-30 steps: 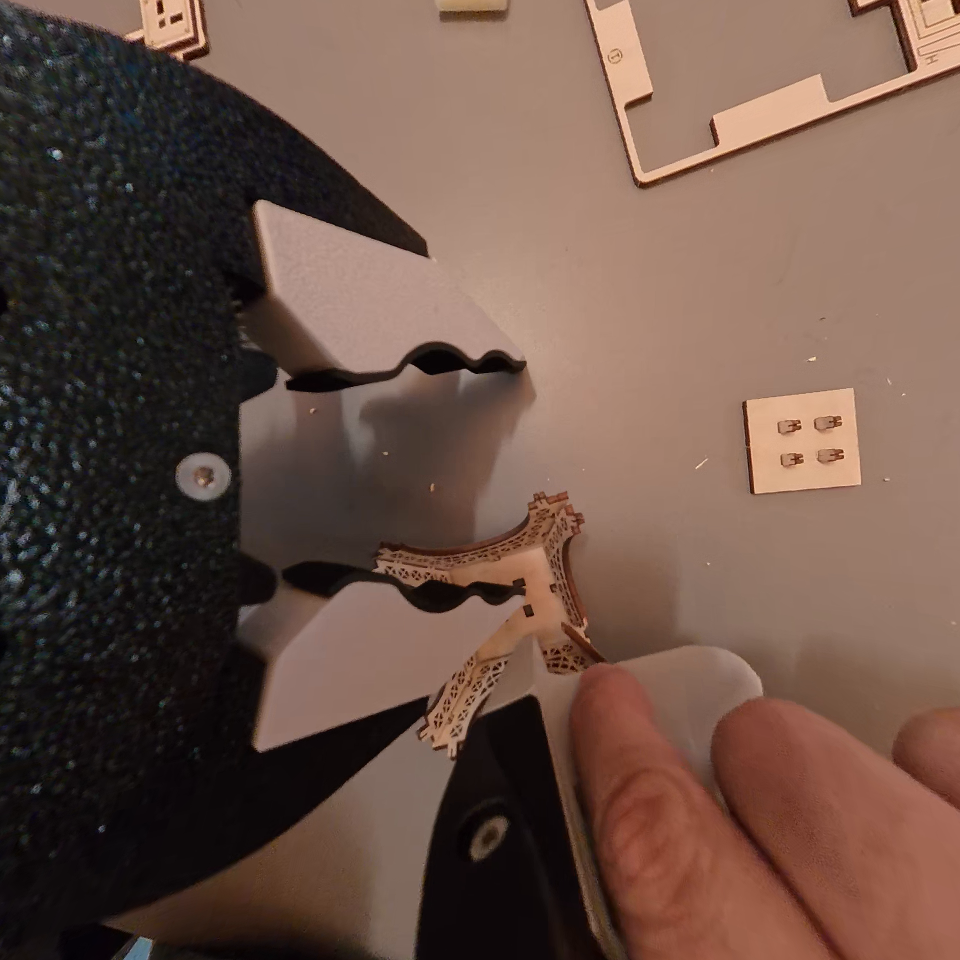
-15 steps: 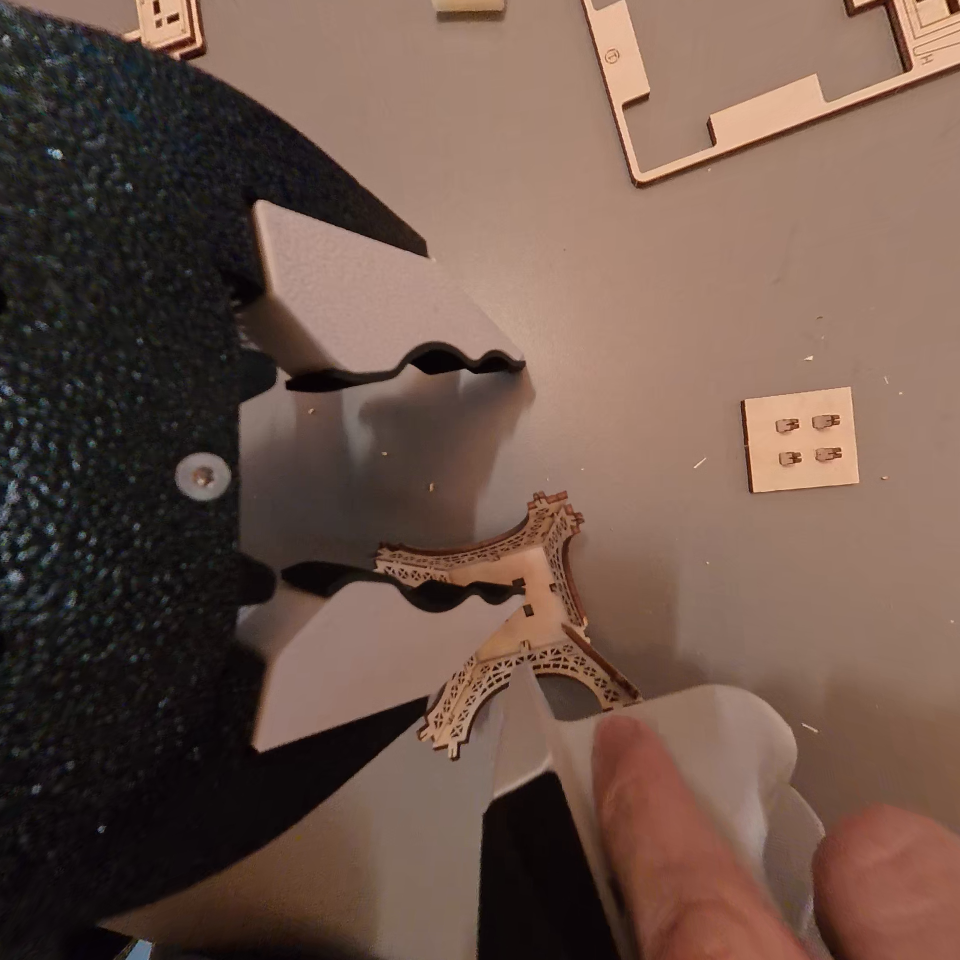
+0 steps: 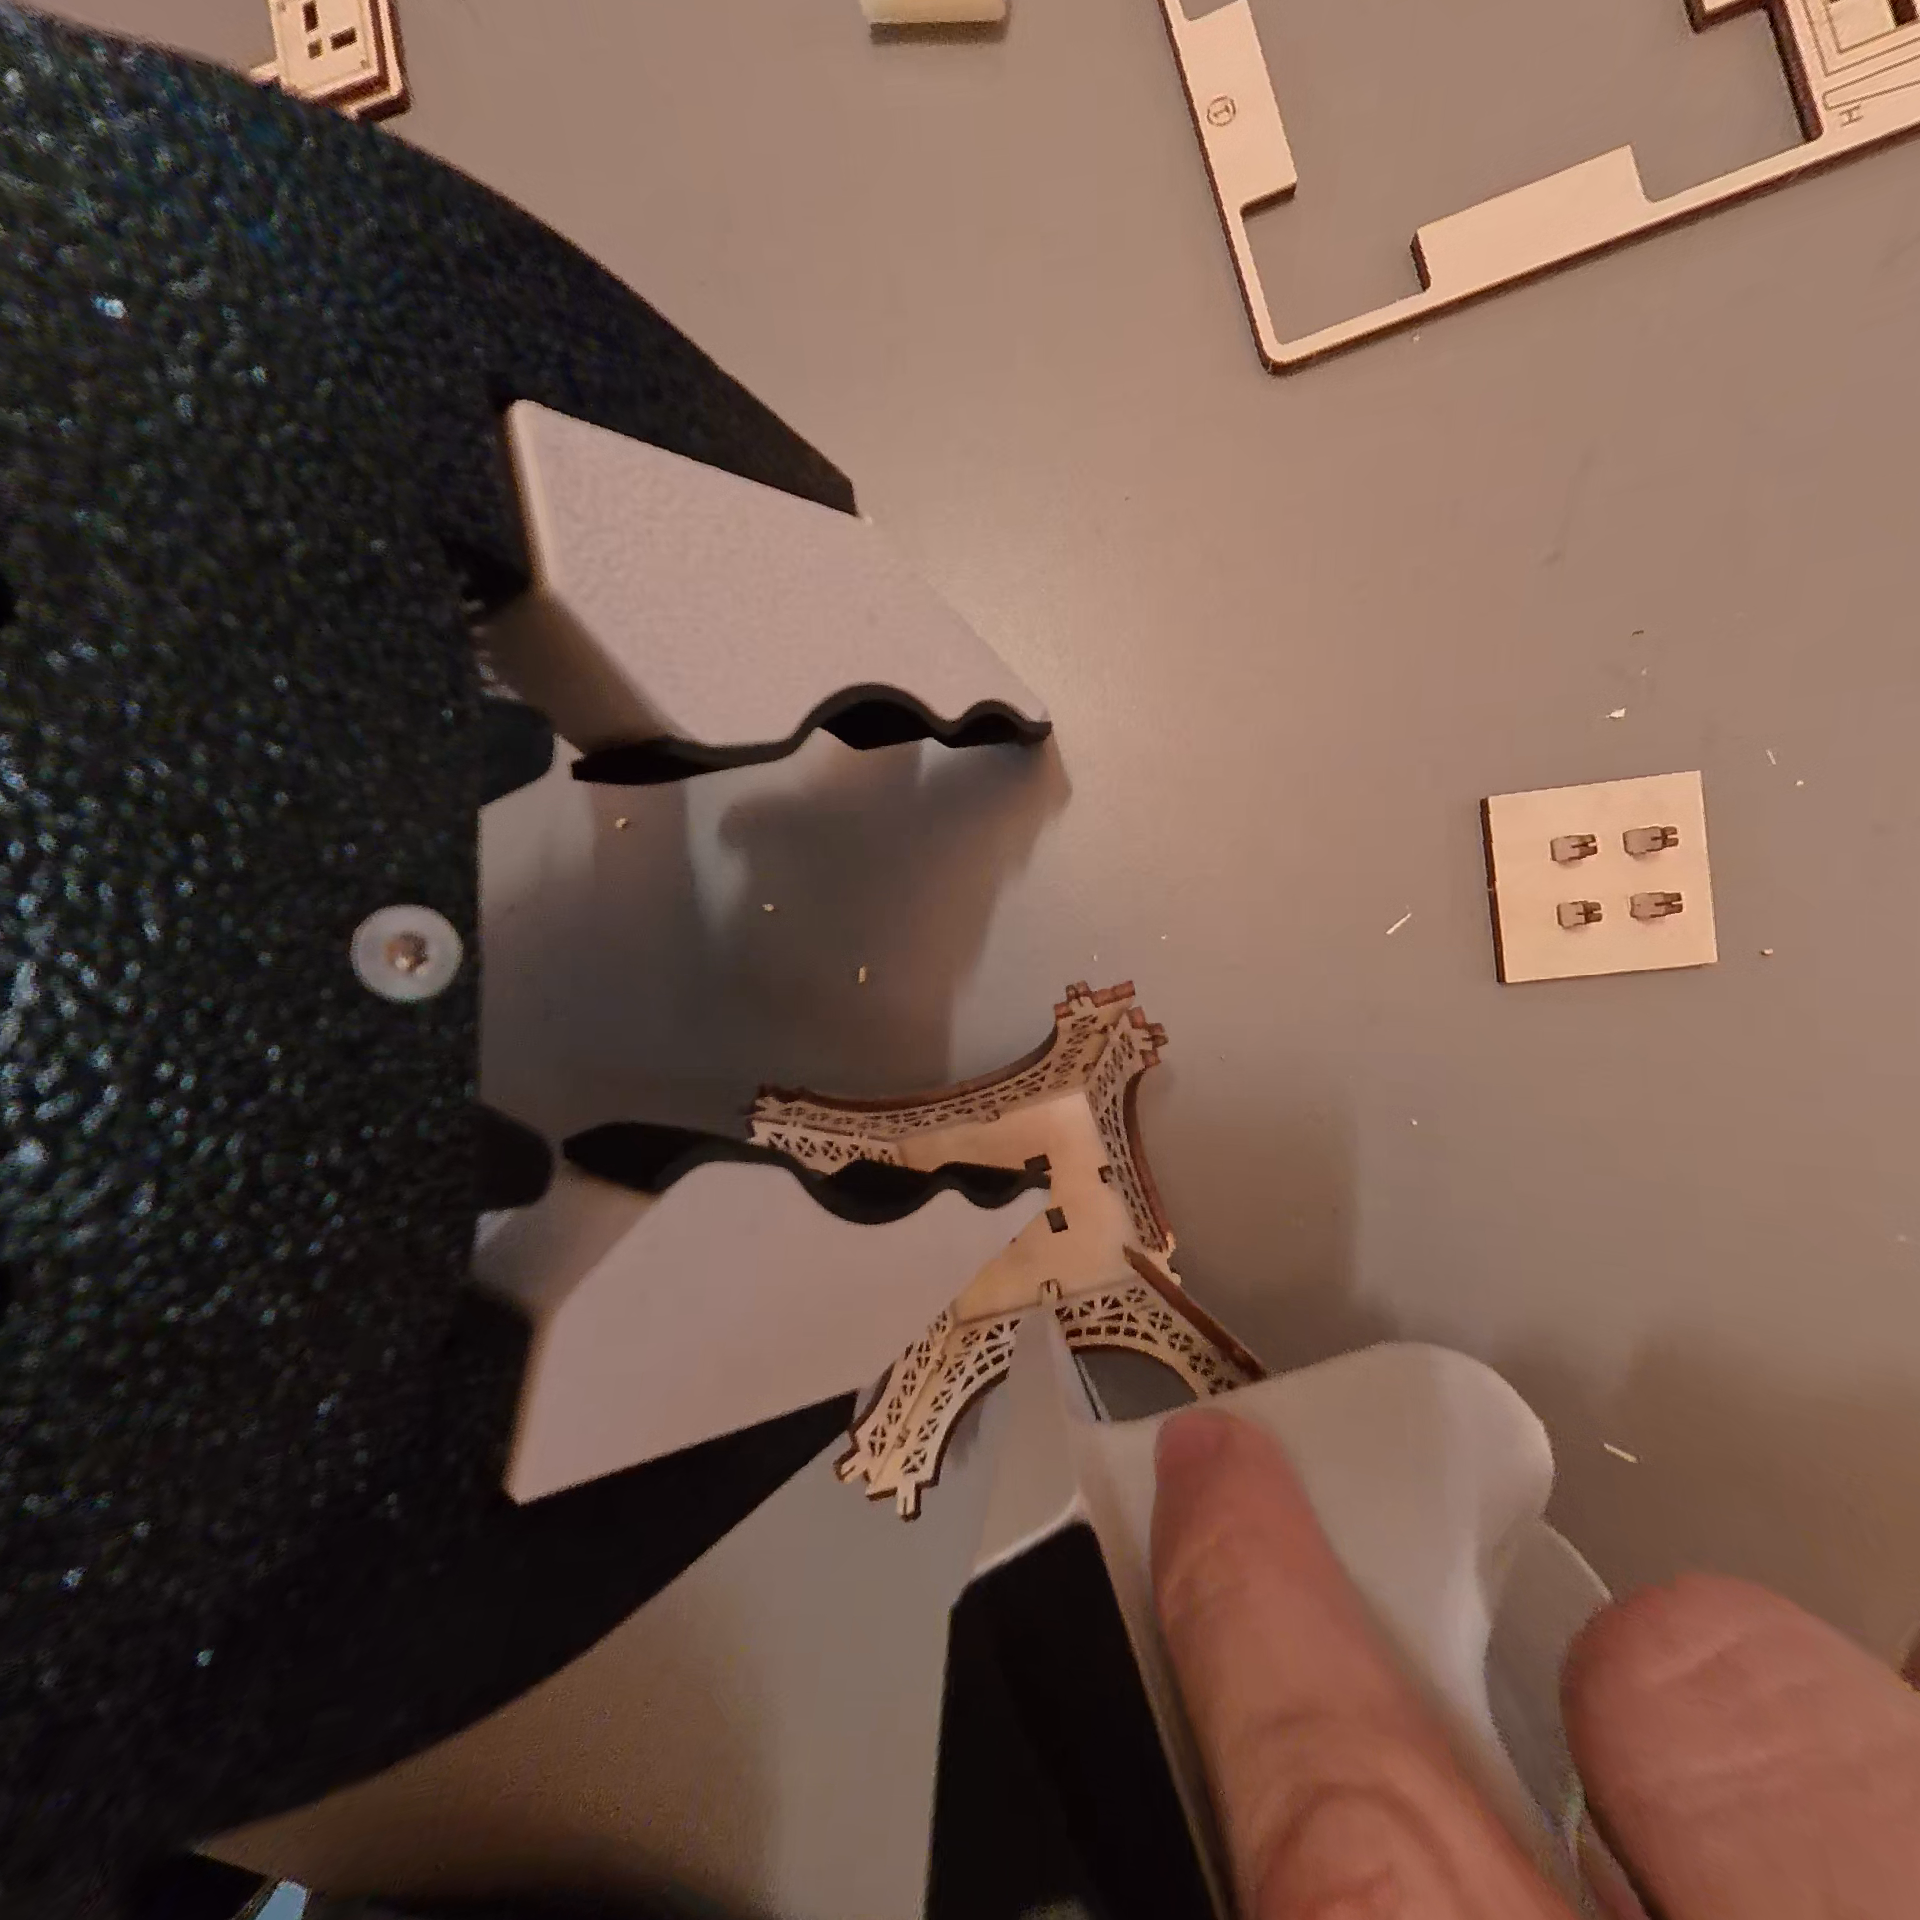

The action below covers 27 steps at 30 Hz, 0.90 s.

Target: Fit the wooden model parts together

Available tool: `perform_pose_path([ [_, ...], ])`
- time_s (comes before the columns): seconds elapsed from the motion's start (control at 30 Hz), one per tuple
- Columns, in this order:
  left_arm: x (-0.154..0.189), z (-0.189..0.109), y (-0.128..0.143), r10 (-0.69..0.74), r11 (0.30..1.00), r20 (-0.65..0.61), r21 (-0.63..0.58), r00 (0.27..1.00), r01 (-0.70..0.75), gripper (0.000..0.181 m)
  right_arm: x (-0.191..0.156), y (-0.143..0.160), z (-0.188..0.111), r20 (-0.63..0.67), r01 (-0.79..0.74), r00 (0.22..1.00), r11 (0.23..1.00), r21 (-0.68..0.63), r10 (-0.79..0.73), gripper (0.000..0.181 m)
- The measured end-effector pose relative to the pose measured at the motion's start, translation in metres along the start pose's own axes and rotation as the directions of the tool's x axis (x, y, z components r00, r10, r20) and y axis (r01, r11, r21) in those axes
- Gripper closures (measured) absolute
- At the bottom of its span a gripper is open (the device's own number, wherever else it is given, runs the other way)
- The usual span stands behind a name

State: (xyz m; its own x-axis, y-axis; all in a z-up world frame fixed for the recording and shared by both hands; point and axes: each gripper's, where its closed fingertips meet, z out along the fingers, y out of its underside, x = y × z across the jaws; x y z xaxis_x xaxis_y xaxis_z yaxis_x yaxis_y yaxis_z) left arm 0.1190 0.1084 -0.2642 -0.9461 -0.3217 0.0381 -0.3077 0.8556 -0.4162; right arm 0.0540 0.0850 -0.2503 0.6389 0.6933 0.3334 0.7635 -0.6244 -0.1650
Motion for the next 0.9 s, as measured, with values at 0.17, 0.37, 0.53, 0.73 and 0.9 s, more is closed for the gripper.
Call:
perform_pose_path([
  [0.17, 0.0001, 0.0, 0.0, -0.001, 1.0, 0.0, -0.001, 1.0, 0.001, 0.102, -0.0005, 0.0005, 0.0009, 0.047, -0.025, 0.999, 1.0, -0.004, 0.025, 0.181],
  [0.37, 0.0001, 0.0, 0.0001, 0.0, 1.0, 0.0, -0.003, 1.0, 0.0, 0.102, -0.0023, -0.0005, 0.0018, 0.078, -0.034, 0.996, 0.999, -0.007, 0.034, 0.18],
  [0.53, 0.0002, 0.0, 0.0, 0.001, 1.0, 0.0, -0.004, 1.0, -0.001, 0.102, -0.0026, -0.0008, 0.0017, 0.089, -0.065, 0.994, 0.998, 0.016, 0.063, 0.179],
  [0.73, 0.0001, 0.0, 0.0, 0.0, 1.0, 0.0, -0.002, 1.0, 0.0, 0.102, -0.0013, -0.0008, 0.0, 0.044, -0.098, 0.994, 0.995, 0.014, 0.097, 0.18],
  [0.9, -0.0001, 0.0002, -0.0009, 0.0, 1.0, 0.0, 0.004, 1.0, 0.0, 0.104, -0.0011, 0.0021, -0.0006, 0.049, -0.107, 0.993, 0.994, -0.004, 0.107, 0.18],
])
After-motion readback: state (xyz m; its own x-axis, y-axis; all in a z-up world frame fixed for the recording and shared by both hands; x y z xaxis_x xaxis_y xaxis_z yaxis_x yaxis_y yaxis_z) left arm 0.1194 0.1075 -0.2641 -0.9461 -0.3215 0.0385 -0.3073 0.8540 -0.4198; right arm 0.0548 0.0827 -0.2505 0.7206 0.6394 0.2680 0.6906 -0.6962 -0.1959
